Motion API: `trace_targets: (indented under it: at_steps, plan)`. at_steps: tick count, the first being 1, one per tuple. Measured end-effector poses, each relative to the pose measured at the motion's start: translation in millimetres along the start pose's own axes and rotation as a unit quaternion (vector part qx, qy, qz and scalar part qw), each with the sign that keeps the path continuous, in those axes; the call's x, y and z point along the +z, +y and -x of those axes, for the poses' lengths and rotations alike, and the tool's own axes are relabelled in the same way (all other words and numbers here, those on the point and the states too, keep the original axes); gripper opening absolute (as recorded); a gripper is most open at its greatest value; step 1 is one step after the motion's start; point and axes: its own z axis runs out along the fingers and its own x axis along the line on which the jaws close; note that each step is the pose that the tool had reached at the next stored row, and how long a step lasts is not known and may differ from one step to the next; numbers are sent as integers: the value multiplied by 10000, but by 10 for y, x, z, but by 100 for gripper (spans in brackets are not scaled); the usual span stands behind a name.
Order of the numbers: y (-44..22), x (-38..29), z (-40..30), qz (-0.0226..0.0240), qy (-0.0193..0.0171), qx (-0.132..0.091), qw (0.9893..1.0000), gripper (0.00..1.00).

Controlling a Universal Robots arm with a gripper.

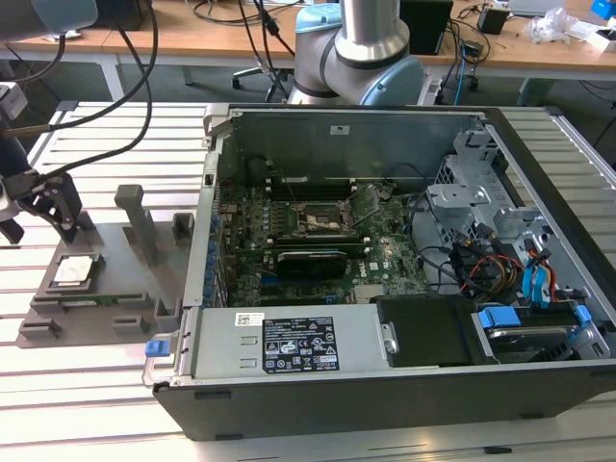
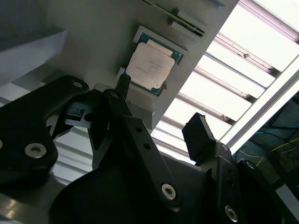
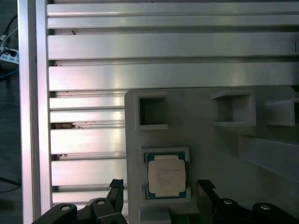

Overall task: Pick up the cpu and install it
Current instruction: 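Pick up the cpu and move it towards the insertion slot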

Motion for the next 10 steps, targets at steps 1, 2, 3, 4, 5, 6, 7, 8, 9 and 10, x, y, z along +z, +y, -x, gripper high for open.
trace_targets:
  at_steps: [1,2,3,4,5,6,7,8,9,10]
  plan:
    - [0,19,0,0,0,0,10000,72]
    - [0,26,-1,0,0,0,10000,72]
    - [0,36,-1,0,0,0,10000,72]
    - [-1,51,-1,0,0,0,10000,72]
    - [0,61,0,-5,0,0,10000,72]
    - [-1,66,4,-18,0,-1,10000,72]
    - [-1,70,8,-40,-1,-6,10000,72]
    - [0,79,14,-79,-3,-20,10000,72]
    - [0,84,19,-103,-3,-32,9999,72]
    - [0,90,24,-127,-3,-48,9999,72]
